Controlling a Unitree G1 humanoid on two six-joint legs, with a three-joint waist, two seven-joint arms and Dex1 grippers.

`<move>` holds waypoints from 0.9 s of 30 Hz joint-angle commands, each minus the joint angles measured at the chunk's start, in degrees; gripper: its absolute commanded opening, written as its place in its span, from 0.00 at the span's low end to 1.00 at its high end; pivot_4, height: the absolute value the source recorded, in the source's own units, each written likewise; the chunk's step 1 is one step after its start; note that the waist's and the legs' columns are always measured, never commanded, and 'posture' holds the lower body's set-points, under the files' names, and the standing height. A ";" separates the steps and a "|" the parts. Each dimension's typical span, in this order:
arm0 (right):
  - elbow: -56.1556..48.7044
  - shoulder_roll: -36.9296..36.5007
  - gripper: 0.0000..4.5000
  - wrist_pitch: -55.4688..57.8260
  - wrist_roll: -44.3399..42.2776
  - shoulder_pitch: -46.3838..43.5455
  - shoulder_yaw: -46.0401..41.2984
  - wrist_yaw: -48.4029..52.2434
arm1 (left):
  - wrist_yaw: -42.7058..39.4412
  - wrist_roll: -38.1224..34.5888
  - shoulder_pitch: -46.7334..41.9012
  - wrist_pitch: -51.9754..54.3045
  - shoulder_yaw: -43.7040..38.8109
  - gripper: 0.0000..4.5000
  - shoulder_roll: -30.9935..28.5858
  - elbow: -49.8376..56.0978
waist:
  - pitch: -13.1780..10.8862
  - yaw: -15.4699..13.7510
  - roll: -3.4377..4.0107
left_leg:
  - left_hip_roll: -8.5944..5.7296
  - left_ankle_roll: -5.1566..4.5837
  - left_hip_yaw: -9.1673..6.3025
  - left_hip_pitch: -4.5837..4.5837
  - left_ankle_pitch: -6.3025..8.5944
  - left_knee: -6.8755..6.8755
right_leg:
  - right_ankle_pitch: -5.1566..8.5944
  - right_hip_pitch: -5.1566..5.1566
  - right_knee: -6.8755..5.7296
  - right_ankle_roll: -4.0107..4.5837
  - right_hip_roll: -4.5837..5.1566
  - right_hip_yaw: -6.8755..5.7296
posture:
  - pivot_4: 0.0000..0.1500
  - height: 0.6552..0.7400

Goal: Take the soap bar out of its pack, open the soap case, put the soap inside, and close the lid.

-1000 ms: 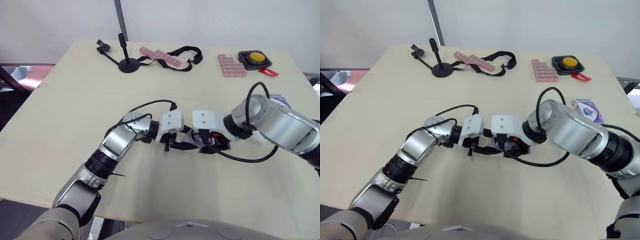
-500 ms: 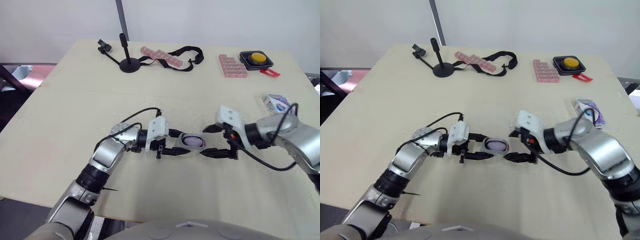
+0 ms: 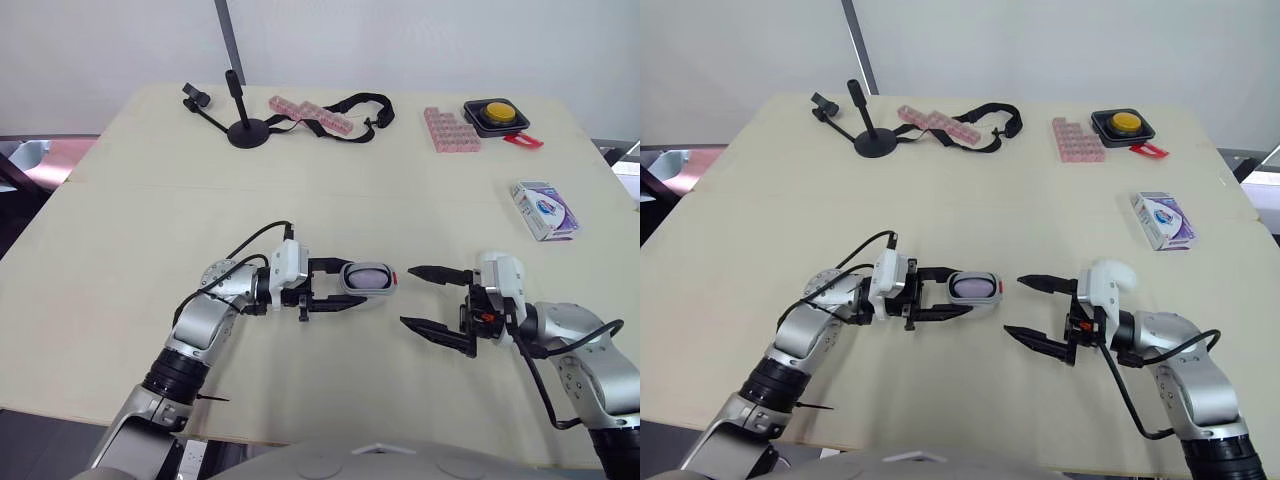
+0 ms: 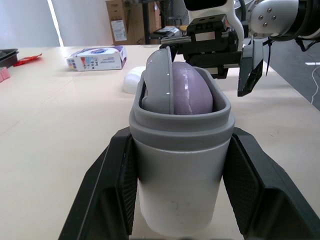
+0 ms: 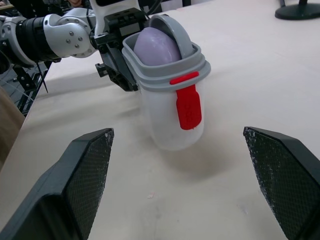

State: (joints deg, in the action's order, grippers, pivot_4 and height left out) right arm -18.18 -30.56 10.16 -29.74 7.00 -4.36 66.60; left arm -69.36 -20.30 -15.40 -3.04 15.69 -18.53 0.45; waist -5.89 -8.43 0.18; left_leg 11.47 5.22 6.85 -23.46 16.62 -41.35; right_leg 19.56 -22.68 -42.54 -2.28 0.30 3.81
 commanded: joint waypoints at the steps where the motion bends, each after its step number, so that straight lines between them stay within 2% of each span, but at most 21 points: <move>1: 2.78 -0.51 0.98 -6.96 2.16 1.74 -0.65 1.59 | -1.77 -0.20 0.00 -1.13 0.41 0.41 -0.55 -0.93 | 0.01 0.21 -0.01 | 0.00 0.00 -0.01 0.01 0.00 0.00 | 0.00 0.03 0.00 0.00 0.00 0.00 | 1.00 0.70; 11: 7.15 -2.42 0.98 -13.99 0.86 8.38 -14.26 -3.51 | -3.45 0.88 -1.49 -0.94 1.52 0.41 -0.72 -2.70 | 0.01 0.50 -0.01 | -0.04 -0.04 -0.04 0.00 0.03 0.04 | 0.00 0.20 0.19 -0.02 0.07 -0.11 | 1.00 0.70; 16: 14.87 -6.20 0.98 -17.33 1.32 12.58 -24.61 -3.79 | -3.65 1.02 -1.88 -0.75 1.48 0.41 -0.60 -3.13 | 0.01 0.61 0.00 | -0.09 -0.08 -0.04 -0.01 0.04 0.10 | 0.01 0.35 0.34 -0.03 0.15 -0.20 | 1.00 0.70; 22: 28.75 -17.22 0.98 -12.21 3.02 11.47 -27.76 -0.20 | -3.30 1.11 -2.02 -0.45 1.70 0.41 0.00 -2.83 | 0.05 1.23 0.06 | -0.11 -0.14 -0.05 0.06 0.02 0.17 | 0.01 0.66 0.58 -0.04 0.17 -0.29 | 1.00 0.70; 24: 32.61 -23.00 0.98 -8.14 4.69 10.14 -26.19 1.64 | -3.29 1.14 -2.01 -0.46 1.71 0.41 0.13 -2.79 | 0.09 1.37 0.16 | -0.14 -0.17 -0.05 0.08 0.01 0.16 | 0.00 0.75 0.63 -0.05 0.17 -0.29 | 1.00 0.70; 27: 33.12 -31.37 0.98 0.37 7.24 6.21 -22.10 2.66 | -3.10 1.32 -1.93 -0.44 1.82 0.41 0.30 -2.56 | 0.14 1.63 0.26 | -0.14 -0.20 -0.17 0.18 0.01 0.21 | 0.00 0.95 0.78 -0.05 0.08 -0.36 | 1.00 0.70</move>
State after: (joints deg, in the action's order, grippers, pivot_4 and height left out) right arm 15.61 -58.14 5.53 -23.69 15.26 -27.98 68.50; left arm -72.63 -18.48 -16.92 -3.01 17.09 -18.54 -3.50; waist -5.75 -6.80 0.44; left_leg 11.34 5.02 6.66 -23.25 16.63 -41.13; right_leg 19.56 -21.68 -41.73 -2.33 0.33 3.41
